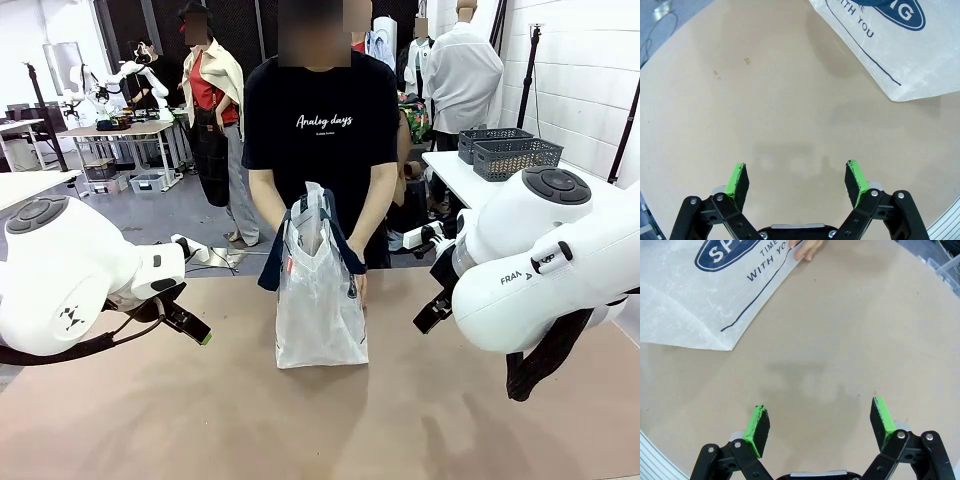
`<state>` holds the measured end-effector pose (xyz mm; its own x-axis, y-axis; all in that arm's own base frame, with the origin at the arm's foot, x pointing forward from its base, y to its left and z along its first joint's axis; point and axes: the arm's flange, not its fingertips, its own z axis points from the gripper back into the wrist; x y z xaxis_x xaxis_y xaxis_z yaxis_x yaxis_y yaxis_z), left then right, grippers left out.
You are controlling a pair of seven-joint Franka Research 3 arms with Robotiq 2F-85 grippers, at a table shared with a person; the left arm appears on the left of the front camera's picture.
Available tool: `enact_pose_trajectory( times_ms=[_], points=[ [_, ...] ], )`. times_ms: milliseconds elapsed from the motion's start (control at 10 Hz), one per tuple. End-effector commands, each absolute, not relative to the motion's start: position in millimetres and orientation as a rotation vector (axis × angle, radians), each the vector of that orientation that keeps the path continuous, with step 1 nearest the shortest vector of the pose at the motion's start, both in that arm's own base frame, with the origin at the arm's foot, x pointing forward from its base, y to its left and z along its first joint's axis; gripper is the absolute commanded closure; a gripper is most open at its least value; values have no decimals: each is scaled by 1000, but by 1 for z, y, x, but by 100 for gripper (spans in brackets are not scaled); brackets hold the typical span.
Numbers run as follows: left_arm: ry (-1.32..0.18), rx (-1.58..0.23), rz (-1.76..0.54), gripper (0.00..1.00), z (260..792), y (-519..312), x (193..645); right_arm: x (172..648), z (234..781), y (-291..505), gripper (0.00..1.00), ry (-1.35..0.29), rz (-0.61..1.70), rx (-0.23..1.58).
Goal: Transfer purchased items from the store into the shopping bag.
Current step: Open the Reusable shopping bag in the center of the table.
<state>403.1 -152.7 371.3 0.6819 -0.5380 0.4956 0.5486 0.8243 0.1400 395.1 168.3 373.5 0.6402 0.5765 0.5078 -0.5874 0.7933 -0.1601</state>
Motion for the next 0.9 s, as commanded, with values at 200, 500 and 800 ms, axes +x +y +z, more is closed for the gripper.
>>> enact_pose_trajectory(
  times_ms=[200, 500, 800],
  points=[
    [-549, -21, -606, 0, 371, -151, 404, 395, 373, 168, 0, -572, 663, 21],
    [-549, -21, -606, 0, 371, -151, 404, 395, 373, 168, 0, -572, 663, 21],
    [-549, -21, -606, 0, 371, -151, 404, 395, 373, 168, 0, -572, 663, 21]
  ],
)
